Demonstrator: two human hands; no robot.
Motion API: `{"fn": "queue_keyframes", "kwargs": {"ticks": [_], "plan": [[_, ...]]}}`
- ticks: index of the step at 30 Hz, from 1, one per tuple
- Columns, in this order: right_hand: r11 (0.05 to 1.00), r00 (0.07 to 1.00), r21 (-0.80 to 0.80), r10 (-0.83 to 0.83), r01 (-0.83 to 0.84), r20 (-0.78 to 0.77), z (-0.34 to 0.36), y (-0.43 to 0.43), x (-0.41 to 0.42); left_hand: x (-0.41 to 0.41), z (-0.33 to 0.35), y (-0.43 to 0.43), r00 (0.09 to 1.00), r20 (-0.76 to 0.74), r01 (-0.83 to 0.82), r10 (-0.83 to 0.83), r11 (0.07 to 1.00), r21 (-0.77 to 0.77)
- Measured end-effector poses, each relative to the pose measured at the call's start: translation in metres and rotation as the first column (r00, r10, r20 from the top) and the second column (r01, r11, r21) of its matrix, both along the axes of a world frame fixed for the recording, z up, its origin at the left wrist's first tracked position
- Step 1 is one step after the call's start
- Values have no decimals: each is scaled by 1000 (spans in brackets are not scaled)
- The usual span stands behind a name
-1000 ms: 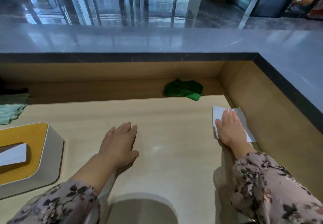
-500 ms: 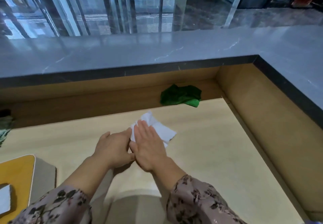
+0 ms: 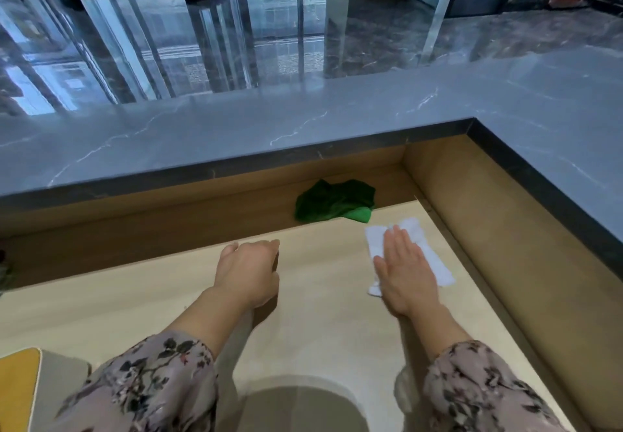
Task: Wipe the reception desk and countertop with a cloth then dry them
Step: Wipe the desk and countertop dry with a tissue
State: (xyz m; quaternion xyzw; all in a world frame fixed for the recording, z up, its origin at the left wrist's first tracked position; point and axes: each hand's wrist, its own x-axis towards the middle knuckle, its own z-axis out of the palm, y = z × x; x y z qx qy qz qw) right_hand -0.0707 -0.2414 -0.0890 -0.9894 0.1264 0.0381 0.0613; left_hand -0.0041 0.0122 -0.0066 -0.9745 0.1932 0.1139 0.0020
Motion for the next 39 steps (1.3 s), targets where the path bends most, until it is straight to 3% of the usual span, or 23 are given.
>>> {"fn": "queue_keyframes", "kwargs": {"ticks": [3,7,16,25,31,33,36,39], "plan": [[989,990,-37,-142,141,-24,1,-31,2,14,1,-25,995,65,79,-74,994,-82],[987,987,-32,-157,156,-30,1,-35,3,38,4,-66,990,88,114,-108,991,-71],[990,990,-13,-139,139,1,-1,-37,0,89,-10,-133,974,-226,-13,-12,994,-107],[984,984,-17,-176,176,-15,-3,-38,21,109,-13,-99,905,-392,-228,162,965,-128],[974,972,-33,-227,225,-63,4,-13,66,110,5,-5,937,-104,-349,333,910,-225],[990,989,-44,-139,137,-53,9,11,89,104,11,22,902,-148,-430,406,876,-216],[989,986,-45,137,-142,-92,21,73,111,93,15,55,853,-168,-515,493,849,-122],[932,929,86,359,-352,-89,23,147,118,86,17,78,822,-102,-565,561,825,-21]]}}
